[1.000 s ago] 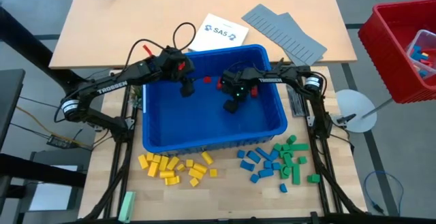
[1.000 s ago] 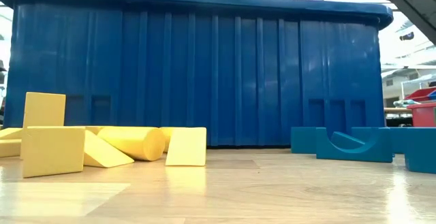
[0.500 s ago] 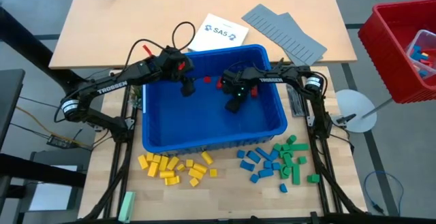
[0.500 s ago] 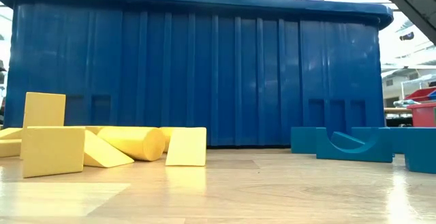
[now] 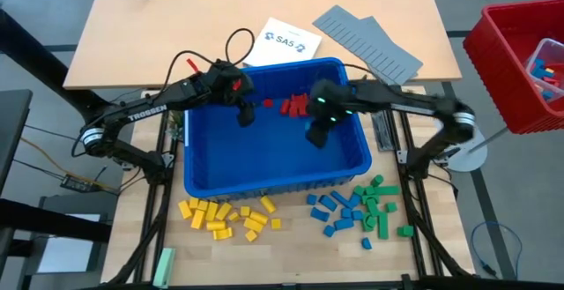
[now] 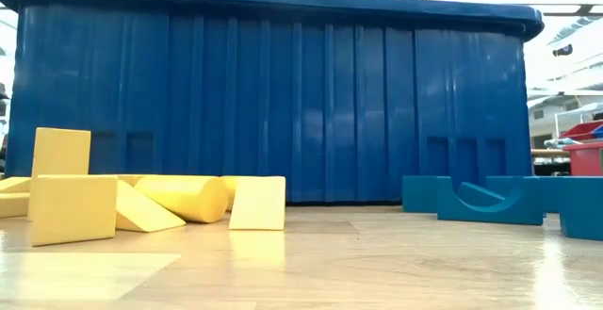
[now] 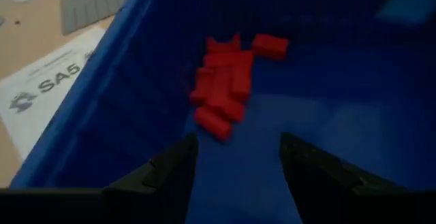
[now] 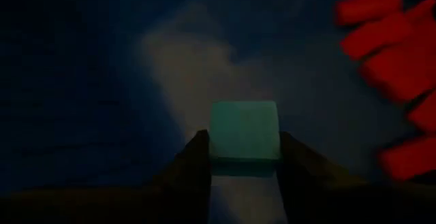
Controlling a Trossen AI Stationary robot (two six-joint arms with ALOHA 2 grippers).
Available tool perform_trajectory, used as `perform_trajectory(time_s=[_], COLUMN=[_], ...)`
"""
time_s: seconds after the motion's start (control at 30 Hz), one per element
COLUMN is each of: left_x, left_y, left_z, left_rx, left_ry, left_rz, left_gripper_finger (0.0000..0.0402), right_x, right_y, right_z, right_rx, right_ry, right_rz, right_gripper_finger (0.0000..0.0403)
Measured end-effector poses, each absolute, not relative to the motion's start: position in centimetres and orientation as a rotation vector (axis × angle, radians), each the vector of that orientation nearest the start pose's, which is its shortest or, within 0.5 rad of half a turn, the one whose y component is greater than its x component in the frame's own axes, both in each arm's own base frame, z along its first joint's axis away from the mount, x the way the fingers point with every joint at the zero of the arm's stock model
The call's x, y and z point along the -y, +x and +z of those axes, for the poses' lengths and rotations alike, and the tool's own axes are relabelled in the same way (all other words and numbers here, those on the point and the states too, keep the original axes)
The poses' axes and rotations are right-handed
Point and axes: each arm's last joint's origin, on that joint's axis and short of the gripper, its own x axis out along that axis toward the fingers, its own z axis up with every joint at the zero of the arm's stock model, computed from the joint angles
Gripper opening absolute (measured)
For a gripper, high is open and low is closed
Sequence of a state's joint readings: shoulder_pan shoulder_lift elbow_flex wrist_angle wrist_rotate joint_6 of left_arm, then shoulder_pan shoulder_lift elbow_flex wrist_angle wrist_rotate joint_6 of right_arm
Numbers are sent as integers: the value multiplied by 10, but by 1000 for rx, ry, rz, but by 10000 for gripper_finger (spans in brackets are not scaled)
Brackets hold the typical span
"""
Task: Sort blocks
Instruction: Remove the blue block from the blue bin
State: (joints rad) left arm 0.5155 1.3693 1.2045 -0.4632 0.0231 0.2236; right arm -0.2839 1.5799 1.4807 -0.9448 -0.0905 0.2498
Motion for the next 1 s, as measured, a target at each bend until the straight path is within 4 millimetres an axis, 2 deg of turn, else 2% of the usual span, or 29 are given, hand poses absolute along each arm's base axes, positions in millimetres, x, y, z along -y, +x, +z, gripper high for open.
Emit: perform_trajectory(time_s=[0.13, 0.23, 0.37, 0.53, 0.63, 0.77, 1.0], left_x=[-143, -141, -141, -142, -142, -143, -144], left_y=[260, 260, 260, 261, 261, 261, 263], left_z=[325, 325, 325, 326, 326, 327, 331], left_rx=[-630, -617, -617, -616, -613, -601, -554], left_ry=[-15, -44, -48, -39, -38, -34, -40], left_rz=[315, 276, 275, 299, 300, 301, 313], left_gripper_finger=[219, 219, 219, 219, 219, 219, 219], right_x=[40, 6, -35, -80, -102, -131, -167], right_y=[281, 262, 240, 229, 227, 230, 236], right_z=[364, 385, 402, 406, 401, 378, 301], right_rx=[-858, -783, -735, -727, -751, -829, -1067], right_ry=[506, 593, 681, 739, 770, 777, 759], right_rz=[-238, -189, -126, -51, -72, -113, -298], right_gripper_finger=[120, 121, 122, 123, 123, 123, 123])
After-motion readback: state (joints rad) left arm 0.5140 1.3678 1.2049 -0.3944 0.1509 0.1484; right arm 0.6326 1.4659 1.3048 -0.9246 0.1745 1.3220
